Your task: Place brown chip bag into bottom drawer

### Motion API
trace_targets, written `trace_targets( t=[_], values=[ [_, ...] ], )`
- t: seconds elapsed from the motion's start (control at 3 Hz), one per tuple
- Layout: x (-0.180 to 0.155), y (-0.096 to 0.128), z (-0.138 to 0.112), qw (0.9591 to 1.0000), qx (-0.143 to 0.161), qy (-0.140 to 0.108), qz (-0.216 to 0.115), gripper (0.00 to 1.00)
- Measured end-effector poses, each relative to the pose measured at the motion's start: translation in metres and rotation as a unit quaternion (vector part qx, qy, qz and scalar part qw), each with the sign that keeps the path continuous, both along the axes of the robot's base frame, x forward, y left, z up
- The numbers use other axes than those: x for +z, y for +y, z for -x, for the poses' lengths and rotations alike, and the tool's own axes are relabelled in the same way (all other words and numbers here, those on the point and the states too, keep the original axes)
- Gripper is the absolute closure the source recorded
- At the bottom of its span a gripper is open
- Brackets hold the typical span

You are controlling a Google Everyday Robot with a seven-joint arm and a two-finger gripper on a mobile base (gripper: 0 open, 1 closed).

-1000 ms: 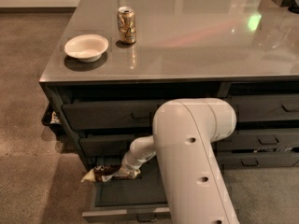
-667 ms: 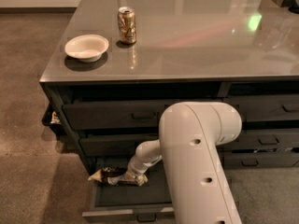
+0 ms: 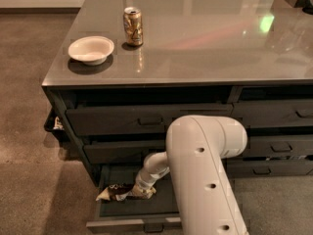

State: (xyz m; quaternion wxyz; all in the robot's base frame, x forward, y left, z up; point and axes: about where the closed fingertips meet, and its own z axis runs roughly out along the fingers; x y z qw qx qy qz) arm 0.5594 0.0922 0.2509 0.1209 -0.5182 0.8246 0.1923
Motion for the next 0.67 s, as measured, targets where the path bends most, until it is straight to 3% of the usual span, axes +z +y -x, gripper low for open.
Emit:
trace_targets(
  t=[0.33,0.67],
  values=[
    [-0.028,0.018,0.000,0.9998,0.009,0.017,-0.005,1.00],
    [-0.044,0.028,0.000,0.9996,0.004,0.026,-0.004,0.83]
  ],
)
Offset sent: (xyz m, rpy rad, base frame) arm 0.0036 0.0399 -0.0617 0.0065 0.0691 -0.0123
